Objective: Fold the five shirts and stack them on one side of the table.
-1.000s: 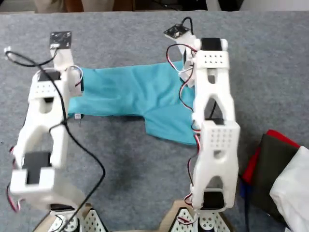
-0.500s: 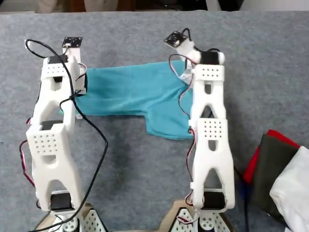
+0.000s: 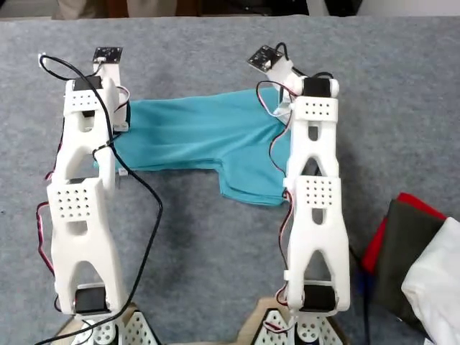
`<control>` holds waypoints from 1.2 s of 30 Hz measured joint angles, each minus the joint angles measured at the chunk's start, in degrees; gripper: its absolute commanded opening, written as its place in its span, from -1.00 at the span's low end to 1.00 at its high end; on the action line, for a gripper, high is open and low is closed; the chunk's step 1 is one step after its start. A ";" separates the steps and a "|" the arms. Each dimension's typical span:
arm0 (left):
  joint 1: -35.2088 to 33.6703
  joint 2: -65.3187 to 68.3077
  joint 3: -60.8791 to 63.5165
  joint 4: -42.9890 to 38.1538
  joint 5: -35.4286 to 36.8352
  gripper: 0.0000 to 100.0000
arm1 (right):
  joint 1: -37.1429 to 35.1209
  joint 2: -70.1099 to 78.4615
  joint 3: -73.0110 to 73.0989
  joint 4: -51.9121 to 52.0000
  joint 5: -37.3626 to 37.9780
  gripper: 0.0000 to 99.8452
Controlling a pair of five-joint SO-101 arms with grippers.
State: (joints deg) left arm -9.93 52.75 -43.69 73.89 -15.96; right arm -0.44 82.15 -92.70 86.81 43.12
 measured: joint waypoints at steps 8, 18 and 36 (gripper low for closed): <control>-0.62 5.80 -9.93 2.11 0.09 -0.96 | -0.44 0.00 0.62 -2.46 0.70 -0.98; -0.97 9.23 -17.76 8.09 2.37 -0.96 | -1.41 -0.18 1.41 -5.71 -1.67 -0.98; -2.90 9.32 -27.87 26.02 3.16 -0.96 | -2.37 -22.07 2.11 14.68 -3.78 -0.80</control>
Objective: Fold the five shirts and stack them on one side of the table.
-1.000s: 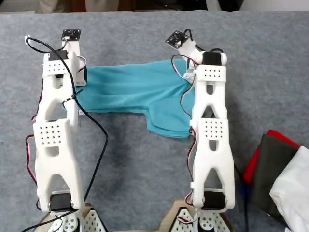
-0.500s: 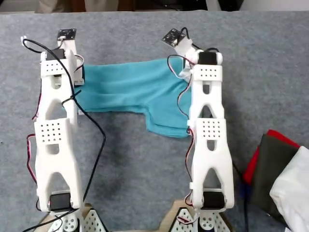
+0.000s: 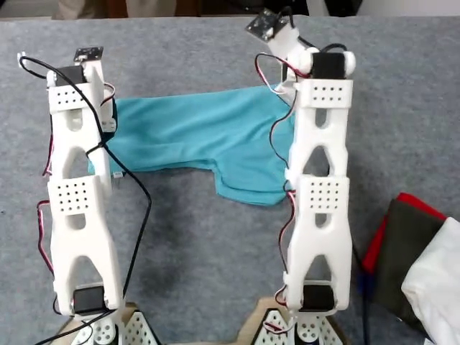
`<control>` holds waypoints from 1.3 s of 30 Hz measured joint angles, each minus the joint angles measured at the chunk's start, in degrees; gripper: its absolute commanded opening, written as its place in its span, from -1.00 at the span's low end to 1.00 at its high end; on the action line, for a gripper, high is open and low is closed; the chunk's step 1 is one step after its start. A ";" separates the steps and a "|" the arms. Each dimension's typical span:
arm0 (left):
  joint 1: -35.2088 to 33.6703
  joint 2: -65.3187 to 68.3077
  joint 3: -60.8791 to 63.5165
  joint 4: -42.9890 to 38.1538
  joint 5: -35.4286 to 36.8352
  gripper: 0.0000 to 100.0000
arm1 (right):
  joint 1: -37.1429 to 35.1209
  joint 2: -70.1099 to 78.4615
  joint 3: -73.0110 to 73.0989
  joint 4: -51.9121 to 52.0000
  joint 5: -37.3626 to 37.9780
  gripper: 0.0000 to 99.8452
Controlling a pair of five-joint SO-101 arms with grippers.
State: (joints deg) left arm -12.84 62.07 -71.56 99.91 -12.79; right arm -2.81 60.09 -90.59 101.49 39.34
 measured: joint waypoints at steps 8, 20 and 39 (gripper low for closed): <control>0.88 -11.69 6.95 0.26 -0.88 -0.96 | 0.00 -19.69 27.08 0.00 -0.88 -0.83; -1.93 -46.51 46.68 -8.26 -5.45 -0.96 | -1.58 -60.57 92.22 -8.79 -2.99 -0.69; -16.70 -61.01 75.08 -18.81 -13.45 -0.96 | -4.66 -67.96 131.16 -35.34 -9.05 -0.52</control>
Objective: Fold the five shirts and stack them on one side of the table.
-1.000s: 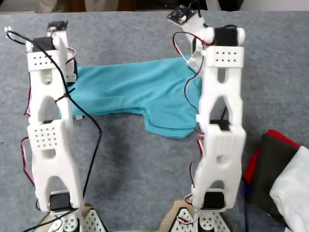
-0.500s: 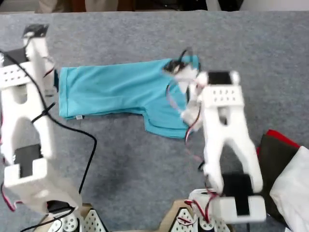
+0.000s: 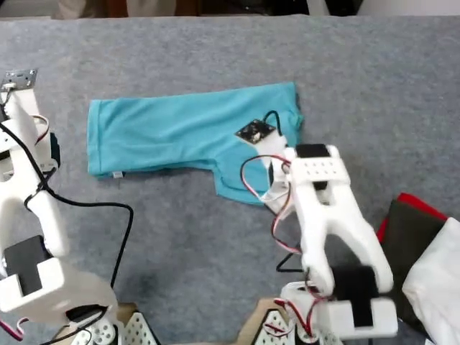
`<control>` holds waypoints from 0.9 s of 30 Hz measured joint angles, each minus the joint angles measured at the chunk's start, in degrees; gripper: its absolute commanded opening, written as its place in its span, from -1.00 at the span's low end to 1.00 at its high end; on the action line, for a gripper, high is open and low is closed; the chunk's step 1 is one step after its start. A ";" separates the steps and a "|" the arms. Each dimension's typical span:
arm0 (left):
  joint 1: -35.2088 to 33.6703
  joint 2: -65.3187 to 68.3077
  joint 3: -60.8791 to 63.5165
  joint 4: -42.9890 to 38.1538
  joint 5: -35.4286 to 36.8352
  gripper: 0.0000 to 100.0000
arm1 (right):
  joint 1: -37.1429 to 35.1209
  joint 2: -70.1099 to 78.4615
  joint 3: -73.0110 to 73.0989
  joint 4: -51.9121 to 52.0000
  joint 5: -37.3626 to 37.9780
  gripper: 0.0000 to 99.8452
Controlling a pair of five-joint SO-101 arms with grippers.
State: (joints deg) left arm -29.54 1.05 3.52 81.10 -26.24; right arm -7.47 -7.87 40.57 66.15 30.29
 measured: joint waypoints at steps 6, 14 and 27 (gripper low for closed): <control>0.00 0.00 0.00 0.00 0.00 -0.96 | -0.62 10.20 -3.87 -3.52 -1.32 -0.52; 0.00 0.00 0.00 0.00 0.00 -0.96 | -0.44 15.82 -11.25 -2.64 -1.85 -0.78; -0.88 0.00 0.00 0.00 0.00 -0.96 | 0.00 15.91 -18.29 7.12 5.98 -0.56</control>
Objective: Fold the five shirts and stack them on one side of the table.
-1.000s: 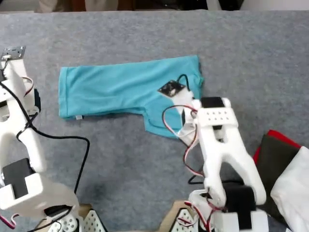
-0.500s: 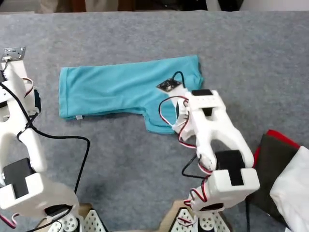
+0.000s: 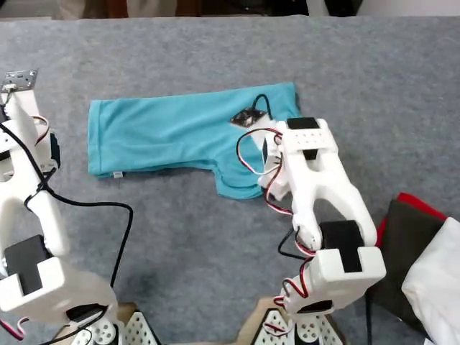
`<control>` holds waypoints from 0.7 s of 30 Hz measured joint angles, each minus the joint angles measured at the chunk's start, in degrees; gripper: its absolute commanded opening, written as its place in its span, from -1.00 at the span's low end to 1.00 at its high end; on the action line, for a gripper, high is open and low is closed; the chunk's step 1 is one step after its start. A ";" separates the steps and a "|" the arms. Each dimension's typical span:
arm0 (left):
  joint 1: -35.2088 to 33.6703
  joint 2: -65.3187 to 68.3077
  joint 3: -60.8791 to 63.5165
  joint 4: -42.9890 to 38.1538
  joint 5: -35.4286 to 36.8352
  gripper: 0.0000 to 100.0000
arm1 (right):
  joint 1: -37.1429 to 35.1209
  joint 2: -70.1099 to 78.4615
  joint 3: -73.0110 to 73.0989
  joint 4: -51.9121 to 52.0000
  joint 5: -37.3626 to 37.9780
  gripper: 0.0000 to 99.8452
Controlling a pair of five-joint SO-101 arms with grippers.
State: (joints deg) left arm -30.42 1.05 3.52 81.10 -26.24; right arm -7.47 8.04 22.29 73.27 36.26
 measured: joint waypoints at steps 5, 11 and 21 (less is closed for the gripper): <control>-2.46 0.00 0.00 -1.14 0.00 -0.96 | 6.51 0.00 -0.53 2.37 7.65 -0.38; -3.25 0.00 0.00 -1.58 0.00 -0.96 | 10.11 0.00 -8.70 8.09 11.96 -0.43; -3.25 0.00 0.00 -1.58 0.00 -0.96 | 3.08 5.63 -17.41 10.20 6.59 -0.96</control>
State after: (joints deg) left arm -33.67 1.05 3.52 79.52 -26.24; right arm -4.40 13.67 4.88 83.47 42.86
